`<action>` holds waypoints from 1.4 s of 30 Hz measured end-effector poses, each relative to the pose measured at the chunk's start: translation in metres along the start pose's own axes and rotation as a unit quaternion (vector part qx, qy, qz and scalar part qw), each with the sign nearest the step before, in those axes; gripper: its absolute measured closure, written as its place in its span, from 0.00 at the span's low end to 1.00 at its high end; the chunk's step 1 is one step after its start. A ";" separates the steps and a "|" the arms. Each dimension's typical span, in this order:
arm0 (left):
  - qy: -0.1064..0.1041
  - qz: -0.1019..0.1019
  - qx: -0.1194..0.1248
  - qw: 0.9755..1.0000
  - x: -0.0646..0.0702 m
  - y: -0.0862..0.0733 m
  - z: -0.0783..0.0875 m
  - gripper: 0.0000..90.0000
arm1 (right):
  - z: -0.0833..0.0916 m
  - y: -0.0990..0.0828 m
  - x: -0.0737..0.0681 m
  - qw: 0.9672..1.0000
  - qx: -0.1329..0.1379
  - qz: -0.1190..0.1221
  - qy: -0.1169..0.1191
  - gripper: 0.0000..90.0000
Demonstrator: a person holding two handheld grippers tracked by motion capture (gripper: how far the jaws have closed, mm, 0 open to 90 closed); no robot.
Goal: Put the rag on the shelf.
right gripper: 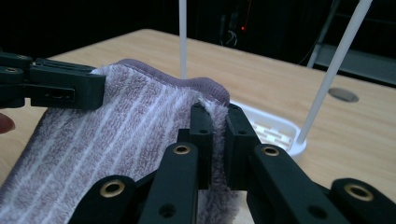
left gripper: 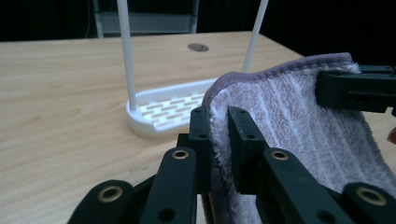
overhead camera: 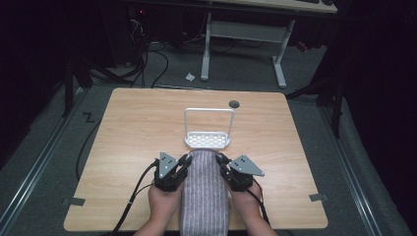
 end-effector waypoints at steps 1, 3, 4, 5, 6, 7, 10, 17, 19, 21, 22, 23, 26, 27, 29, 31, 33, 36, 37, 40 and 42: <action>0.000 -0.002 0.004 1.000 0.000 0.004 0.001 0.90 | 0.001 0.004 0.001 1.000 0.005 -0.001 0.000 0.94; -0.002 -0.005 0.014 1.000 0.002 0.014 0.004 0.90 | 0.003 0.013 0.002 1.000 0.016 -0.001 -0.003 0.94; -0.003 -0.006 0.019 1.000 0.002 0.018 0.005 0.90 | 0.005 0.017 0.003 1.000 0.022 0.001 -0.003 0.94; -0.003 -0.008 0.025 1.000 0.003 0.024 0.007 0.90 | 0.006 0.021 0.003 1.000 0.026 -0.001 -0.004 0.93; -0.003 -0.012 0.030 0.999 0.004 0.029 0.009 0.90 | 0.007 0.026 0.004 1.000 0.031 -0.002 -0.005 0.94; -0.003 -0.015 0.034 0.999 0.005 0.033 0.010 0.90 | 0.009 0.031 0.005 0.999 0.037 -0.001 -0.006 0.93; -0.003 -0.023 0.053 0.998 0.008 0.047 0.015 0.90 | 0.013 0.044 0.007 0.999 0.053 0.002 -0.009 0.93; 0.001 -0.039 0.078 0.996 0.012 0.076 0.021 0.90 | 0.022 0.073 0.011 0.996 0.085 0.005 -0.016 0.94; 0.002 -0.041 0.082 0.996 0.012 0.079 0.022 0.90 | 0.023 0.080 0.013 0.996 0.093 0.004 -0.017 0.94; 0.005 -0.048 0.088 0.995 0.012 0.086 0.023 0.90 | 0.025 0.087 0.014 0.995 0.099 0.006 -0.019 0.93; 0.004 -0.051 0.097 0.994 0.013 0.096 0.024 0.90 | 0.026 0.092 0.015 0.994 0.104 0.006 -0.019 0.94; 0.004 -0.053 0.099 0.994 0.013 0.100 0.025 0.90 | 0.026 0.096 0.015 0.994 0.108 0.008 -0.020 0.93; 0.003 -0.056 0.111 0.992 0.015 0.111 0.027 0.90 | 0.029 0.106 0.017 0.993 0.118 0.007 -0.022 0.94; 0.003 -0.056 0.111 0.992 0.015 0.111 0.027 0.90 | 0.029 0.106 0.017 0.993 0.118 0.007 -0.022 0.94; 0.002 -0.062 0.118 0.991 0.017 0.119 0.028 0.90 | 0.032 0.115 0.019 0.992 0.127 0.008 -0.023 0.94; 0.001 -0.065 0.124 0.990 0.017 0.127 0.029 0.90 | 0.035 0.125 0.021 0.990 0.137 0.008 -0.025 0.94; 0.001 -0.066 0.127 0.990 0.018 0.130 0.030 0.90 | 0.036 0.128 0.022 0.990 0.140 0.006 -0.025 0.94; 0.001 -0.073 0.136 0.988 0.019 0.142 0.031 0.90 | 0.038 0.139 0.025 0.988 0.151 0.009 -0.027 0.94; 0.001 -0.074 0.138 0.988 0.020 0.143 0.031 0.90 | 0.039 0.142 0.025 0.988 0.153 0.008 -0.027 0.94; 0.000 -0.075 0.141 0.987 0.020 0.147 0.032 0.90 | 0.040 0.145 0.027 0.987 0.156 0.009 -0.028 0.94; 0.000 -0.076 0.143 0.987 0.020 0.149 0.031 0.90 | 0.040 0.149 0.029 0.987 0.158 0.008 -0.029 0.94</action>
Point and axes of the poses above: each handheld gripper's, and its own axes: z roughly backward along the jaws, y roughly out of its top, x roughly to its right, the point moved 8 cm from there along -z, roughly forward along the jaws, and after that the axes turned 5 degrees about -y, right-handed, at the moved point
